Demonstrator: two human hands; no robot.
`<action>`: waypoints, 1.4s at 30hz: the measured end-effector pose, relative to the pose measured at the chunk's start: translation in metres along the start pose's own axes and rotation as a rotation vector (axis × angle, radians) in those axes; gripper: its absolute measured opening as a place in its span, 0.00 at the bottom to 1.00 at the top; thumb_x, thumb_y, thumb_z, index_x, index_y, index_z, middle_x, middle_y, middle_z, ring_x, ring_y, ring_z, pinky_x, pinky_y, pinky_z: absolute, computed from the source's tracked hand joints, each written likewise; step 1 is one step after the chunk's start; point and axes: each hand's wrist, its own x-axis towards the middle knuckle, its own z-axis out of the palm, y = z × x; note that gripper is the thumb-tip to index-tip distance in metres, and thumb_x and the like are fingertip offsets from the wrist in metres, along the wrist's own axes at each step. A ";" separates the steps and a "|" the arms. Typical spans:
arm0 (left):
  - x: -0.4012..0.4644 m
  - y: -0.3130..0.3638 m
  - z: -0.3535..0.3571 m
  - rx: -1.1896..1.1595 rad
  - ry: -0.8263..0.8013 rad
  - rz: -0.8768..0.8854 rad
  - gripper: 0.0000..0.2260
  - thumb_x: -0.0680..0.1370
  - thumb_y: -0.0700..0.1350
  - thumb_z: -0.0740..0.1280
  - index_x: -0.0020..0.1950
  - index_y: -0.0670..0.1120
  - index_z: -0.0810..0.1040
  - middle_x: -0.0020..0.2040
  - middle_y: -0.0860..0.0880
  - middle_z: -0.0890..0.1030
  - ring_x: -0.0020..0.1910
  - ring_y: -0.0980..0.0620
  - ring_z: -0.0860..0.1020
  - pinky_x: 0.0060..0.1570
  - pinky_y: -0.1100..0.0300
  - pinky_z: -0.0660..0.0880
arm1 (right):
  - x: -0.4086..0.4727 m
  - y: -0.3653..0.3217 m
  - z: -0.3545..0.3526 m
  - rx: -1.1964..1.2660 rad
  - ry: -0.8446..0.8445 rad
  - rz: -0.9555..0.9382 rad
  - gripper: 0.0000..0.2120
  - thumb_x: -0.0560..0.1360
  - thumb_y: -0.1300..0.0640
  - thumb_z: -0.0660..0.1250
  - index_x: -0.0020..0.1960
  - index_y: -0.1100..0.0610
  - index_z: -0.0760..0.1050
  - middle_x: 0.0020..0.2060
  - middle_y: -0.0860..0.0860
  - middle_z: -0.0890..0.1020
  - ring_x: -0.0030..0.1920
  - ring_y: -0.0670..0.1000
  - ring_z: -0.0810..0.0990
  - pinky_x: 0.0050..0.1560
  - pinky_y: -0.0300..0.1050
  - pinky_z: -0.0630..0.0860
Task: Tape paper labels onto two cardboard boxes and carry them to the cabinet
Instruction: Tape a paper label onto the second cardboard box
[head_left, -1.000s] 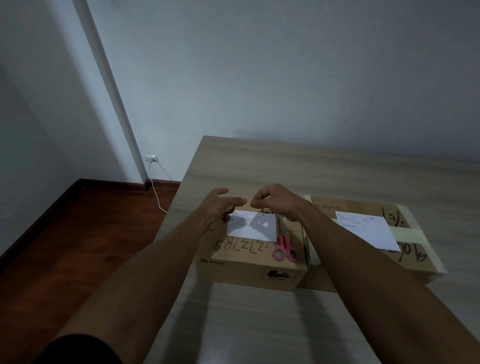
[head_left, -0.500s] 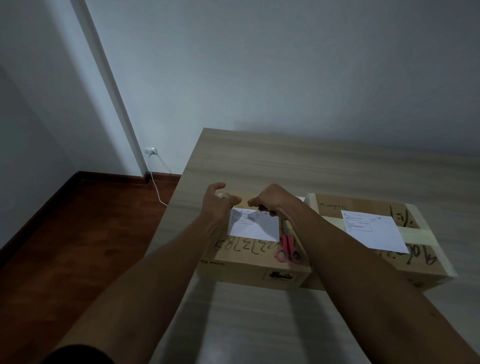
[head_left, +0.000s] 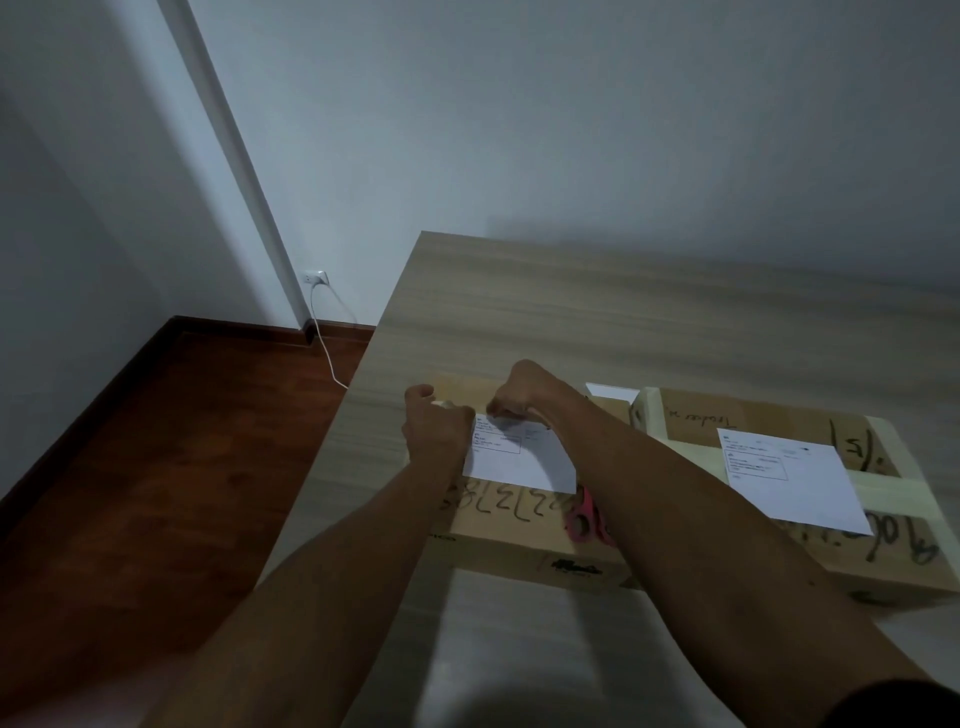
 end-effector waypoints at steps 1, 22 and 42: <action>0.002 -0.002 0.002 0.016 0.003 0.002 0.28 0.69 0.43 0.75 0.67 0.54 0.71 0.51 0.47 0.79 0.40 0.54 0.77 0.38 0.61 0.72 | 0.003 0.000 0.001 0.001 0.009 0.004 0.24 0.75 0.59 0.74 0.27 0.57 0.63 0.26 0.52 0.61 0.26 0.51 0.61 0.29 0.44 0.60; -0.004 0.002 0.009 0.214 0.036 0.010 0.28 0.72 0.43 0.72 0.70 0.50 0.67 0.52 0.45 0.77 0.49 0.43 0.79 0.51 0.48 0.80 | 0.021 -0.004 0.011 -0.035 0.033 0.031 0.24 0.67 0.61 0.79 0.24 0.57 0.65 0.23 0.52 0.65 0.23 0.51 0.67 0.29 0.42 0.64; 0.004 0.011 0.006 0.252 0.041 -0.007 0.35 0.73 0.40 0.73 0.75 0.48 0.59 0.46 0.46 0.79 0.42 0.47 0.79 0.46 0.49 0.80 | 0.017 0.011 0.012 0.102 0.096 0.133 0.28 0.62 0.44 0.85 0.36 0.59 0.70 0.31 0.52 0.75 0.31 0.49 0.74 0.29 0.42 0.67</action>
